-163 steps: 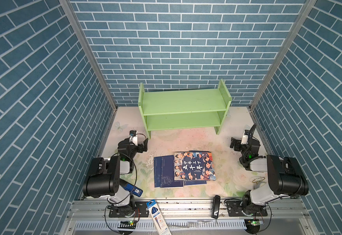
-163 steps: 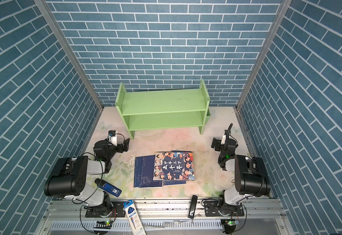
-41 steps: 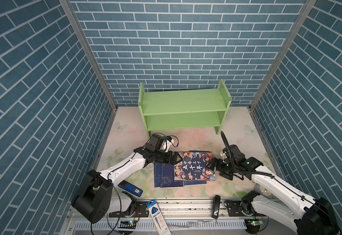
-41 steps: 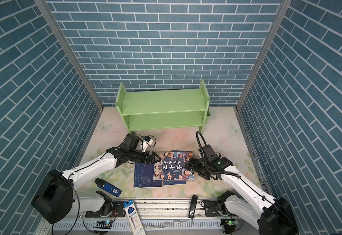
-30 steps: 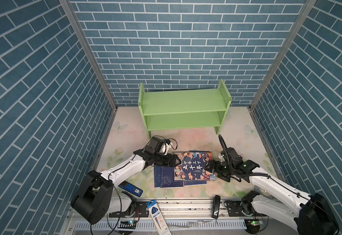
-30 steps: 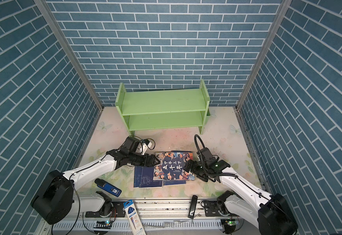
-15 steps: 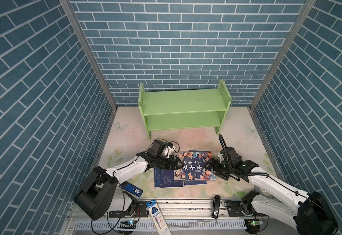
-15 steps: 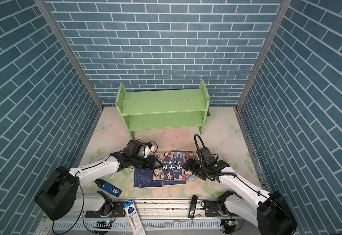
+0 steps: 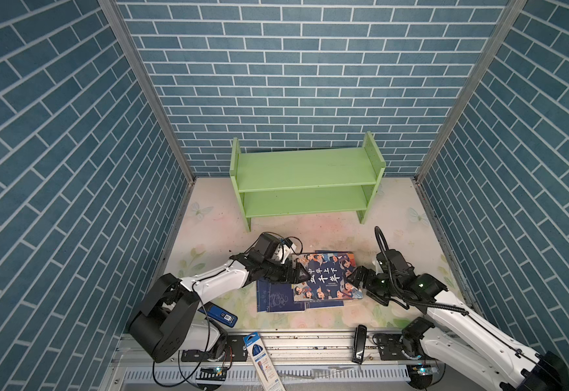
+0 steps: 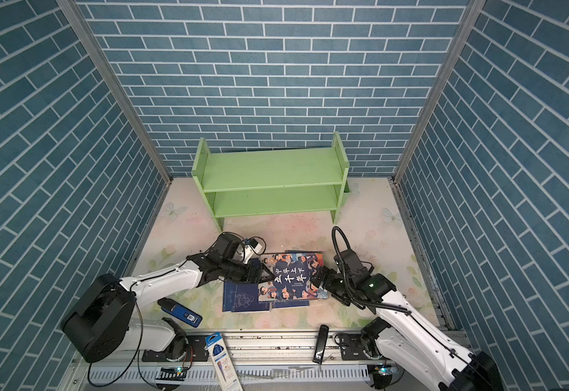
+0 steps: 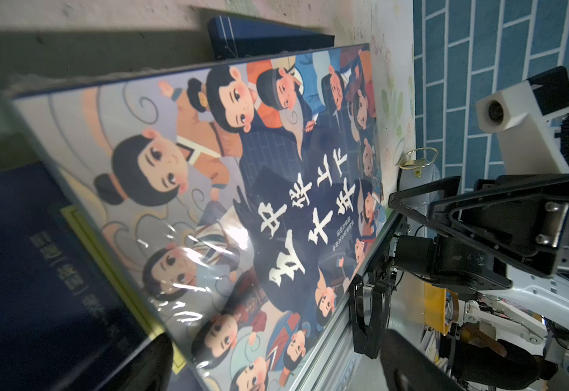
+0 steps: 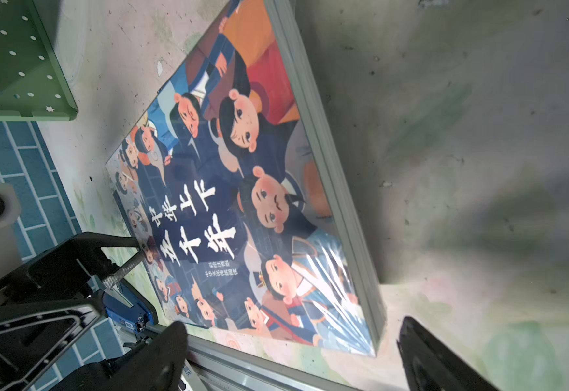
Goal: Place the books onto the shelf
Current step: 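Grip the illustrated book's edges with both grippers and tilt it up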
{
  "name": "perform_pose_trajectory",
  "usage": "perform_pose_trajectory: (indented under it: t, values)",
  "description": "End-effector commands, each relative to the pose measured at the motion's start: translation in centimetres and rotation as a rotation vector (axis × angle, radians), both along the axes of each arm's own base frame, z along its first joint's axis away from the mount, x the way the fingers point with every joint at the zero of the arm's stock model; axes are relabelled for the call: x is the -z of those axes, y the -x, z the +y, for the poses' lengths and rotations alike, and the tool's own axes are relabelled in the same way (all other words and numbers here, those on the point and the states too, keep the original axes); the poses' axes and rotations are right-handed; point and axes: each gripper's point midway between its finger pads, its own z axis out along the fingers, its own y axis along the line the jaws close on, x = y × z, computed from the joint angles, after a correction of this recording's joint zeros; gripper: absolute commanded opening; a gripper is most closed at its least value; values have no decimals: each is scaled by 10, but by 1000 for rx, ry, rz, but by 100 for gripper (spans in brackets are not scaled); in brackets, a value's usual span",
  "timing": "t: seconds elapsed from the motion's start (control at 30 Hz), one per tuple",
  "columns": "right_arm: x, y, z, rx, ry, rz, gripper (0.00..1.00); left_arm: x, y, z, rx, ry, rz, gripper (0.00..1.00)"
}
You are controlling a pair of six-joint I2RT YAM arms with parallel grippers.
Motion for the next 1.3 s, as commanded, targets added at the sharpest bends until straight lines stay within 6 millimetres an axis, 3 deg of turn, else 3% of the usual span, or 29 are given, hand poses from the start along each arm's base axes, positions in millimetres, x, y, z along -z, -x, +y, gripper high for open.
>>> perform_pose_trajectory:
  t: [0.0, 0.13, 0.43, 0.9, 1.0, 1.13, 1.27]
  values:
    - [15, 19, -12, 28, 39, 90, 99, -9, 3, -13, 42, 52, -11, 97]
    - [22, 24, -14, 34, 42, 114, 99, -10, 4, -12, 38, 54, -15, 97]
    - [30, 14, 1, 59, -41, 103, 99, -15, 8, -20, 62, 94, -3, 97]
    - [31, -17, 20, 77, -82, 44, 99, -18, 13, -31, 97, 113, -16, 97]
    - [31, -25, 18, 90, -56, 19, 99, -16, 12, -28, 93, 83, -36, 97]
    - [26, -36, 13, 126, -22, -24, 99, -6, 4, -5, 87, -97, -131, 96]
    - [20, -42, 10, 145, -17, -60, 98, -27, 0, -8, 99, -75, -175, 95]
